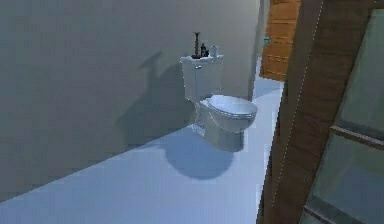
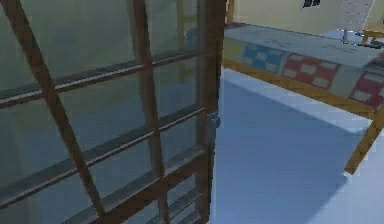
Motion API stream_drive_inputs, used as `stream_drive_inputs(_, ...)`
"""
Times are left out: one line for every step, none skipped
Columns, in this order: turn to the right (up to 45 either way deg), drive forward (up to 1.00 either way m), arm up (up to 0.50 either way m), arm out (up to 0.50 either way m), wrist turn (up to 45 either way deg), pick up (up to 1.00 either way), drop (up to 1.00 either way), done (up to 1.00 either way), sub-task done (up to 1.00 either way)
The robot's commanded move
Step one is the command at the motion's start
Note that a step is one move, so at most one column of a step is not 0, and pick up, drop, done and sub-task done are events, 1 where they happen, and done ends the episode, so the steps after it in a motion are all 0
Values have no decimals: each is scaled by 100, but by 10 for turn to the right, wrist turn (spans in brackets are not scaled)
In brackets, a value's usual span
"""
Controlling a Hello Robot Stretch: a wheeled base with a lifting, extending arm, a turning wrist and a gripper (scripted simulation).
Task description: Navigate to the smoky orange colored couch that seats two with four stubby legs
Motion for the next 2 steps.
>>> stream_drive_inputs(-120, 0, 0, 0, 0, 0, 0, 0, 0)
stream_drive_inputs(0, 30, 0, 0, 0, 0, 0, 0, 0)
